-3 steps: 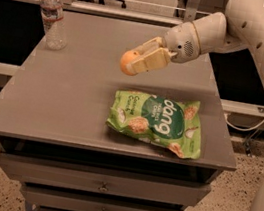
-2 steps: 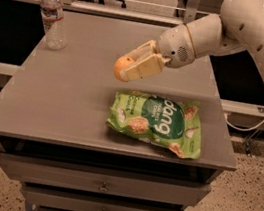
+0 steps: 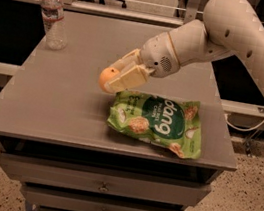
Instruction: Move orange near green rice chip bag
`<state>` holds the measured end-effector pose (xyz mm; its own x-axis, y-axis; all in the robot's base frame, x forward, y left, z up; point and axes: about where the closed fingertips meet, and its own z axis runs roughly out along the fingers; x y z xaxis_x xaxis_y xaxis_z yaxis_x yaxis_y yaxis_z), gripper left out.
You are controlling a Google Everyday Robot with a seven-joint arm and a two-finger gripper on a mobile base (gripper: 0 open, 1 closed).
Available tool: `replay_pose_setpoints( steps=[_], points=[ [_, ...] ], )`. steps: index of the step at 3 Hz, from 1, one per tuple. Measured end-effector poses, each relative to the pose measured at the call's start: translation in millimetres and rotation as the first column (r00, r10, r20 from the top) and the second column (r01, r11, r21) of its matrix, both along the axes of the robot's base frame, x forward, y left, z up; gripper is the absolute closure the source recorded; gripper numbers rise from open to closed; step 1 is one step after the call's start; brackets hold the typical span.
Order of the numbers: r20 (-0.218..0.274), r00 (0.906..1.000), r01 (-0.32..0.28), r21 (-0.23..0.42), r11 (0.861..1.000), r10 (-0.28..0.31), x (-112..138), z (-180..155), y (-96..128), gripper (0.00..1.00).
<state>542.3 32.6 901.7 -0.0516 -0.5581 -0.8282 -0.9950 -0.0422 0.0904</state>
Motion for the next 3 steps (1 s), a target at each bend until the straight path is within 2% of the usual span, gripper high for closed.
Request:
replay_pose_setpoints(
  steps=[1,2,3],
  points=[
    [0.0,1.0,-0.003,-0.006,1.0,0.003,-10,-8,10,1.0],
    [0.017,0.9999,0.001,0.003,1.0,-0.001,-16,-18,16,0.85],
    [0.053,0.9985,0.01,0.02,1.0,-0.011,-16,-25,16,0.62]
  ],
)
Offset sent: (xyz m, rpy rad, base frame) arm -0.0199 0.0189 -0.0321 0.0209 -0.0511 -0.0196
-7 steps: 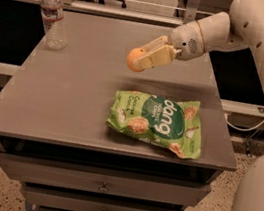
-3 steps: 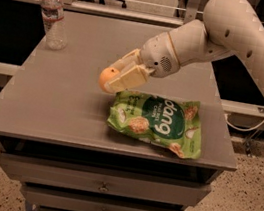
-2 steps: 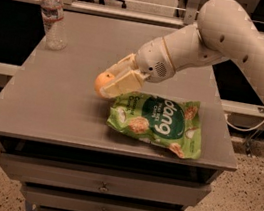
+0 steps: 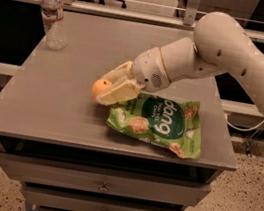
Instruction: Move orange near green rice chip bag
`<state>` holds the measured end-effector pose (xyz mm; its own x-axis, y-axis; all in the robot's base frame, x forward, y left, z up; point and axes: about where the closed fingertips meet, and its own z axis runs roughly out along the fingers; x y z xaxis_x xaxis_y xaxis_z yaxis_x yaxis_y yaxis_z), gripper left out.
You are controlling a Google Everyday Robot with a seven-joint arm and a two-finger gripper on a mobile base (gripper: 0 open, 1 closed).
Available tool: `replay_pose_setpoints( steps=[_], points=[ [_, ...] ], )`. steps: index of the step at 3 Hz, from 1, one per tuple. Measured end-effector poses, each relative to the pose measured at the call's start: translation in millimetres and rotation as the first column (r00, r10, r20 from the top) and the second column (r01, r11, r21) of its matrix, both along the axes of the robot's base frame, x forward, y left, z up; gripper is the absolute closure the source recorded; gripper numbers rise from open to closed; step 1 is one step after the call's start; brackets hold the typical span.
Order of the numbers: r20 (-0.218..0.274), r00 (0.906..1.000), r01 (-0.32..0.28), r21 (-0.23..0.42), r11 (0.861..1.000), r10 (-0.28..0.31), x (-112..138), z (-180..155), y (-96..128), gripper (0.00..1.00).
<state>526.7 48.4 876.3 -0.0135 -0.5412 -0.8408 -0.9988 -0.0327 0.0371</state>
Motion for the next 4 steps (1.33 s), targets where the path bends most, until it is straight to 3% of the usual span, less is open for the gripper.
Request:
replay_pose_setpoints(
  steps=[2,3,4],
  points=[
    [0.062,0.998,0.015,0.019,1.0,-0.016,6,-8,-9,0.15],
    [0.076,0.9969,0.02,0.022,1.0,-0.021,8,-10,-12,0.0],
    [0.081,0.9964,0.023,0.023,0.999,-0.025,8,-10,-14,0.0]
  ],
)
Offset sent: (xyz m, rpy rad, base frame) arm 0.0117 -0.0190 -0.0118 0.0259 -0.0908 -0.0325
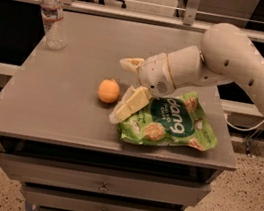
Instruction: Move orange near green rice chip bag
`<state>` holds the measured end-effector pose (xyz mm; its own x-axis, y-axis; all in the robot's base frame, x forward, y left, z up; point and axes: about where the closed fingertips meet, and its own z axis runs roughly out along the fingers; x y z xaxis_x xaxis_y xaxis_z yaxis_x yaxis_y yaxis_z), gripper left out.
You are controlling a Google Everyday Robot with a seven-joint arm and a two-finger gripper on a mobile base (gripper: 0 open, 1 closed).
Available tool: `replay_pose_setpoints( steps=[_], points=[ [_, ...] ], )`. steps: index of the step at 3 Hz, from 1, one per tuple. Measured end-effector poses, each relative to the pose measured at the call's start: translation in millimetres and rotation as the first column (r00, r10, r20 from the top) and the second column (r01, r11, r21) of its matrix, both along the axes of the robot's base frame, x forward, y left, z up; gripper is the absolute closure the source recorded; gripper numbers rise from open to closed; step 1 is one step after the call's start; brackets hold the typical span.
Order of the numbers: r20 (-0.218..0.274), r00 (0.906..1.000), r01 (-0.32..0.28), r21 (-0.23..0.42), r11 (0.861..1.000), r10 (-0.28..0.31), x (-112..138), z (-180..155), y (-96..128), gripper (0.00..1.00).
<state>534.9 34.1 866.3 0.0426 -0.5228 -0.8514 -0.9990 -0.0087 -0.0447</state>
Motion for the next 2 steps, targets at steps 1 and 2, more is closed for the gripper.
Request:
replay_pose_setpoints(
  steps=[1,2],
  points=[
    [0.013,0.9999,0.01,0.01,1.0,-0.01,6,9,-5,0.0],
    [0.033,0.9982,0.048,0.055,0.997,-0.05,32,35,-14,0.0]
  ],
)
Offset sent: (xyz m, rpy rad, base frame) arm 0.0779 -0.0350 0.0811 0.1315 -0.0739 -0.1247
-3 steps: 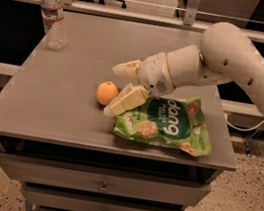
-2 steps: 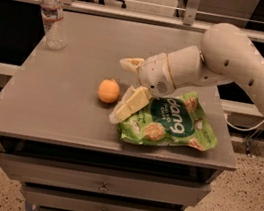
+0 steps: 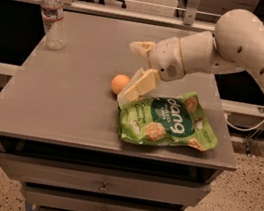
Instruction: Move orange near green rice chip bag
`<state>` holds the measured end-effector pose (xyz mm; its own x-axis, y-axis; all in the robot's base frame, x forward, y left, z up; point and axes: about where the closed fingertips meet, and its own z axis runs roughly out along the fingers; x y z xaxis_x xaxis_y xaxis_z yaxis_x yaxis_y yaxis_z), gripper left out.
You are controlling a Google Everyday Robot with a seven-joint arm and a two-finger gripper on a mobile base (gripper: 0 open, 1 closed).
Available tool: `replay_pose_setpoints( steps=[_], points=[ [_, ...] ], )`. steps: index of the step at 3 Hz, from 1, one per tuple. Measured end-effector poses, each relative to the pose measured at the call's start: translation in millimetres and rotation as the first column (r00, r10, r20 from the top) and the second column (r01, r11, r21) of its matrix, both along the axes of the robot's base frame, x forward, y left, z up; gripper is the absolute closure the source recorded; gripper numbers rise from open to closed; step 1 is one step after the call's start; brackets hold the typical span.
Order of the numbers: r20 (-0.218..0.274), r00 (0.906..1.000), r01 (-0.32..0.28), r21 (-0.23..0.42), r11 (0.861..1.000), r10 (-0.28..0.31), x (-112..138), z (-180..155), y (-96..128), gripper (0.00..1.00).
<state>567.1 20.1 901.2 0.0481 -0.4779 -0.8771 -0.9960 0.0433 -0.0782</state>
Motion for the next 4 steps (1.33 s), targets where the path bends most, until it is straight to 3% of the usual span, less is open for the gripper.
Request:
replay_pose_setpoints(
  steps=[1,2,3,4],
  points=[
    [0.025,0.9969,0.073,0.048,0.996,-0.074,36,35,-26,0.0],
    [0.041,0.9864,0.157,0.048,0.986,-0.159,62,56,-69,0.0],
    [0.079,0.9609,0.265,0.013,0.964,-0.265,80,71,-125,0.0],
    [0.11,0.913,0.4,-0.048,0.915,-0.393,92,79,-184,0.0]
  ],
)
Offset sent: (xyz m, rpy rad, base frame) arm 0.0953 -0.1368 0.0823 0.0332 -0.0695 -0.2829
